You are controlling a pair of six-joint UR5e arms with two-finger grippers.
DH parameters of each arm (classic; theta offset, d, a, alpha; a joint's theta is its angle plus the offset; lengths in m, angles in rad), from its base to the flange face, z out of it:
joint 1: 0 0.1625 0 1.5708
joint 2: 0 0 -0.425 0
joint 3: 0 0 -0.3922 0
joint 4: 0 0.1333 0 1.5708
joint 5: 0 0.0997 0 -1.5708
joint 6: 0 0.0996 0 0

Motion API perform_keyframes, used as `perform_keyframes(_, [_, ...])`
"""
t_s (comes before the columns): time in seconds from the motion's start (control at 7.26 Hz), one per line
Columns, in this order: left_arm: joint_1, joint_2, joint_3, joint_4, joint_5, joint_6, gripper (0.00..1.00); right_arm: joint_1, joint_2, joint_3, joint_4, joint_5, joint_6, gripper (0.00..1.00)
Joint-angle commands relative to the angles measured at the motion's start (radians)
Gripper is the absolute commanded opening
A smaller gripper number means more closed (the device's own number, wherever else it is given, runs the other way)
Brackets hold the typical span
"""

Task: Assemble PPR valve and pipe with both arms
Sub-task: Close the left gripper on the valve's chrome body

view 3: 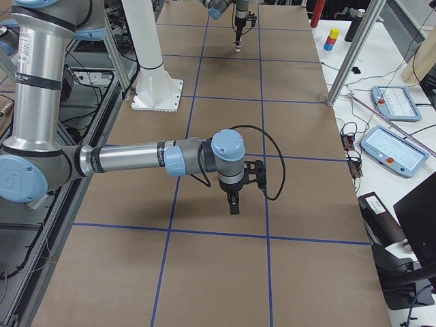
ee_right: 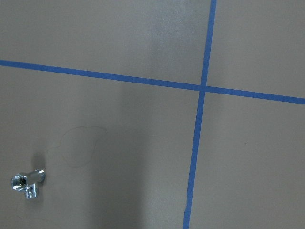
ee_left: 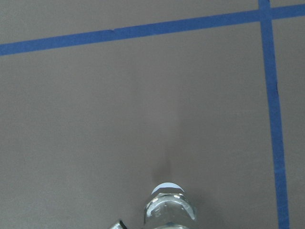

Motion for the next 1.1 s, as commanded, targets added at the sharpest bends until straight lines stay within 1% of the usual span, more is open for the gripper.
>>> perform_keyframes(0.0, [0.0,0.0,0.0,0.0,-0.002,-0.001,0.77,0.0,0.0,0.0,-0.001,0.0,0.0,1.0])
perform_keyframes(0.41, [0.006,0.0,0.005,0.0,-0.003,0.001,0.76,0.001,0.0,0.0,-0.001,0.0,0.0,1.0])
perform_keyframes(0.55, [0.006,0.0,0.005,0.001,-0.005,0.002,0.67,0.0,0.0,0.0,-0.001,0.0,0.0,1.0])
perform_keyframes(0.69, [0.006,0.0,0.003,0.001,-0.005,0.002,0.52,0.0,0.002,-0.002,-0.001,0.0,0.0,1.0])
perform_keyframes(0.83, [0.006,0.0,0.0,0.003,-0.006,0.002,0.31,0.0,0.002,0.0,-0.001,0.0,0.0,1.0])
perform_keyframes(0.96, [0.005,0.003,-0.011,0.006,-0.008,0.002,0.05,0.0,0.002,0.0,-0.001,0.0,0.0,1.0])
